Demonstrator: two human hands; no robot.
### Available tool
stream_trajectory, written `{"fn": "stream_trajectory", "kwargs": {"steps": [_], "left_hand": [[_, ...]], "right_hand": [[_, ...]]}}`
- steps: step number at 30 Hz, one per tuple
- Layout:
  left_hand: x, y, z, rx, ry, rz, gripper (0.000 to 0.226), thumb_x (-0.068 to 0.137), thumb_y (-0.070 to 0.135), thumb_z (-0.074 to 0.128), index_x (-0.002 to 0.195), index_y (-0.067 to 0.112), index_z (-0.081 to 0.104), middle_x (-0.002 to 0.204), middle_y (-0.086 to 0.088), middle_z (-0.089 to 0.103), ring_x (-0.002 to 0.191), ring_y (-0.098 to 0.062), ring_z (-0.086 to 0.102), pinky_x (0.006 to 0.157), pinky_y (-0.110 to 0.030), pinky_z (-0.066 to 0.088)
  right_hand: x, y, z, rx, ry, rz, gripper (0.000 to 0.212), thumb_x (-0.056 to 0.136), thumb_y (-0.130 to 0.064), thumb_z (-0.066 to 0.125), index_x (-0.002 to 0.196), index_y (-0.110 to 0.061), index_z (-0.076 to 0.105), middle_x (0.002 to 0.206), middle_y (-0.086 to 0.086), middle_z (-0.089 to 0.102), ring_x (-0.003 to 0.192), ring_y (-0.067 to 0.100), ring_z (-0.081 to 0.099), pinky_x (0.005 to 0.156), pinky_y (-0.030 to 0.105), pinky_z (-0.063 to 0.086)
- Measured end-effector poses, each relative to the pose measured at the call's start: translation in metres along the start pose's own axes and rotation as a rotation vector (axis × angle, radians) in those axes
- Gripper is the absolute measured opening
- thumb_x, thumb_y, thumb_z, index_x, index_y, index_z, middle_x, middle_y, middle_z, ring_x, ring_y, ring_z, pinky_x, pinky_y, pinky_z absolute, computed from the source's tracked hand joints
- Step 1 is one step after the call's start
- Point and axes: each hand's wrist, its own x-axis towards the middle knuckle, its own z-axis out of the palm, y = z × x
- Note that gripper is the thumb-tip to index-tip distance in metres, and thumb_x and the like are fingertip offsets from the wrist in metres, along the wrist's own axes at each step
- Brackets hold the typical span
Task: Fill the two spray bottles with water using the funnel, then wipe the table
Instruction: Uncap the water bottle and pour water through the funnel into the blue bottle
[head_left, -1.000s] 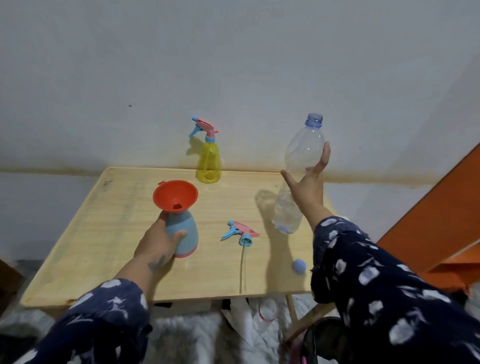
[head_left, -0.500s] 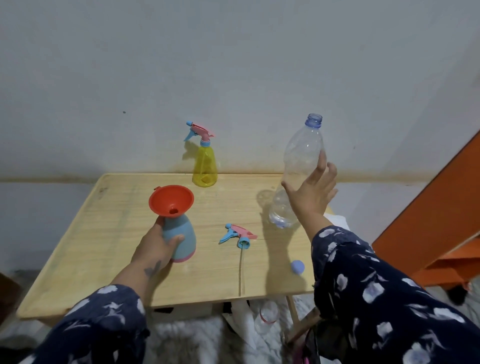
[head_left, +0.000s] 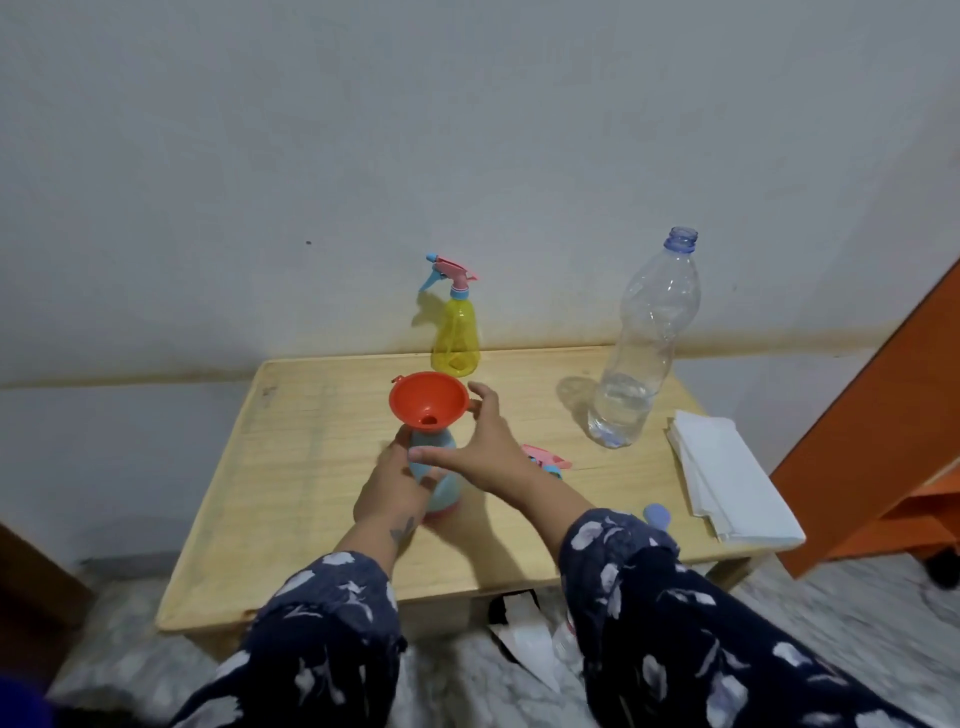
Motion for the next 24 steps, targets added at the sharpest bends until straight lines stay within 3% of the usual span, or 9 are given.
{"fn": "stream_trajectory", "kwargs": {"steps": [4,8,14,20,24], "left_hand": [[0.005,-0.005,0.005,-0.042,0.005,-0.115,0.045,0.088,0.044,0.059,0.128,0.025,0.047,0.11,-0.004,0.063,0.097,-0.028,0.063,0.086,-0.041,0.053],[0.008,-0.012,0.006,-0.101,0.004,0.008,0.046,0.085,0.047,0.06,0.126,0.043,0.041,0.107,0.004,0.062,0.09,-0.021,0.062,0.084,-0.043,0.054],[0.01,-0.022,0.001,-0.122,-0.037,0.216,0.062,0.079,0.055,0.061,0.133,0.051,0.03,0.13,0.013,0.05,0.107,-0.017,0.058,0.085,-0.043,0.054],[0.013,-0.032,0.015,-0.193,0.034,0.243,0.069,0.082,0.045,0.07,0.135,0.048,0.026,0.13,0.019,0.04,0.107,-0.007,0.046,0.082,-0.031,0.043],[0.016,-0.038,0.023,-0.248,0.045,0.215,0.072,0.079,0.042,0.074,0.132,0.053,0.027,0.13,0.02,0.043,0.114,-0.009,0.05,0.088,-0.039,0.05]], "right_hand": [[0.008,-0.006,0.039,0.176,0.194,0.002,0.098,0.059,-0.043,0.087,0.127,-0.039,0.015,0.13,-0.004,0.044,0.125,0.024,0.045,0.106,0.045,0.039],[0.01,-0.012,0.05,0.271,0.272,-0.05,0.085,0.067,-0.032,0.085,0.123,-0.036,0.022,0.119,-0.009,0.046,0.11,0.015,0.051,0.097,0.035,0.046],[0.028,-0.019,0.003,0.443,0.324,0.0,0.078,0.072,-0.031,0.082,0.13,-0.023,0.031,0.118,0.004,0.058,0.098,0.016,0.06,0.092,0.033,0.05],[0.055,0.034,-0.063,0.075,0.368,0.232,0.087,0.068,-0.038,0.083,0.138,-0.013,0.037,0.13,0.007,0.051,0.112,0.02,0.053,0.088,0.028,0.044],[0.074,0.07,-0.082,0.039,0.341,0.353,0.074,0.079,-0.03,0.075,0.136,-0.006,0.035,0.129,0.012,0.054,0.109,0.024,0.054,0.081,0.024,0.042]]}}
